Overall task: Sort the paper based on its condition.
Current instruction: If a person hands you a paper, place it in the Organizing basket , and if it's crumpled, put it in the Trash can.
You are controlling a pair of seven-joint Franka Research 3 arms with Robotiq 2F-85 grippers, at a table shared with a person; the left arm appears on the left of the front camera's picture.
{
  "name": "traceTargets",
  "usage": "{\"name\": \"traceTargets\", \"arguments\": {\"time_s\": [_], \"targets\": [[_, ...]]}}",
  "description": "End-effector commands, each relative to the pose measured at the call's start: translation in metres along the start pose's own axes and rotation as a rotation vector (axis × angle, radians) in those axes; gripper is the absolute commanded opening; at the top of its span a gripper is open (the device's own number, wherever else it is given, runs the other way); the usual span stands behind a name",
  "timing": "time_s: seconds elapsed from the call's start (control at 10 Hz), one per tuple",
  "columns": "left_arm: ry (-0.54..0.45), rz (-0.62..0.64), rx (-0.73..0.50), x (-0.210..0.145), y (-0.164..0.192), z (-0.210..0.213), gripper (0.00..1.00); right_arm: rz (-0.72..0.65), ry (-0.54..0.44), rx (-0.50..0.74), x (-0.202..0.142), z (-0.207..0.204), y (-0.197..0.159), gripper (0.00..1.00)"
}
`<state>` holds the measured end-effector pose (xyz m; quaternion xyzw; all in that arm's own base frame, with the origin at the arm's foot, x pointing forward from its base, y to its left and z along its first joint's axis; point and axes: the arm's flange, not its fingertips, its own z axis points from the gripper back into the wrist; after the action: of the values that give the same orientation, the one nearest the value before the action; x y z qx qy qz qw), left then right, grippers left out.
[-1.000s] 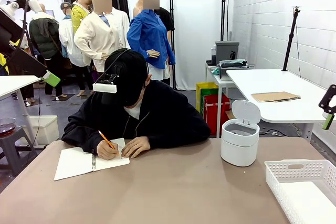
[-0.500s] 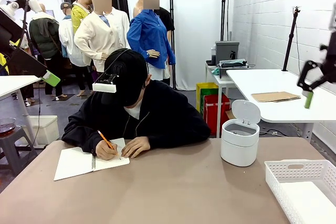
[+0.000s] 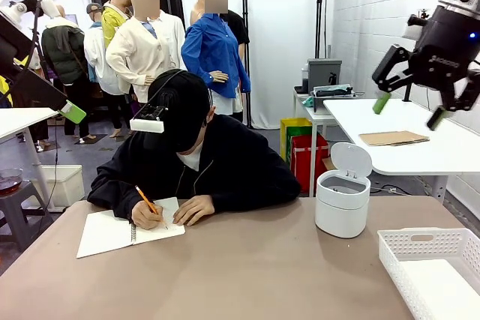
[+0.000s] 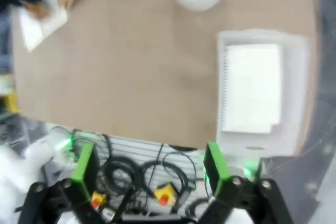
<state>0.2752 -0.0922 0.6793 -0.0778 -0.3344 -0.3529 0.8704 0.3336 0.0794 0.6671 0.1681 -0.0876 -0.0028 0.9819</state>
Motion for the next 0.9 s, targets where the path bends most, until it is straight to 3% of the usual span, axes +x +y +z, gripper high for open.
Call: {"name": "traceTargets", "arguments": {"time_s": [0.0,0.1,0.2,0.5,0.6,0.7,0.8], "targets": [[0.001,0.0,-0.002,-0.001,0.0,0.001,1.0,0.209,0.007,-0.012,-0.025,-0.029,0.005,1.0],[0.001,0.0,-0.002,-0.001,0.0,0.001,1.0,0.054,0.092,-0.037,-0.016,-0.035,0.007,1.0],[0.001,0.0,-0.002,-0.001,0.0,0.001,1.0,0.114,0.003,0.003,-0.011,-0.012,0.009,1.0],[0.001,0.0,-0.002,-0.001,0.0,0.001,1.0,0.127,0.025,-0.001,-0.017,-0.02,0.011,1.0],[0.001,0.0,-0.002,-0.001,0.0,0.001,1.0,0.342,-0.023,0.029,-0.034,-0.037,0.017,1.0],[0.001,0.0,-0.002,-0.001,0.0,0.001,1.0,0.445,-0.084,0.024,-0.037,-0.044,0.024,1.0],[0.001,0.0,-0.002,-0.001,0.0,0.001,1.0,0.59,-0.208,0.02,-0.035,-0.045,0.032,1.0]]}}
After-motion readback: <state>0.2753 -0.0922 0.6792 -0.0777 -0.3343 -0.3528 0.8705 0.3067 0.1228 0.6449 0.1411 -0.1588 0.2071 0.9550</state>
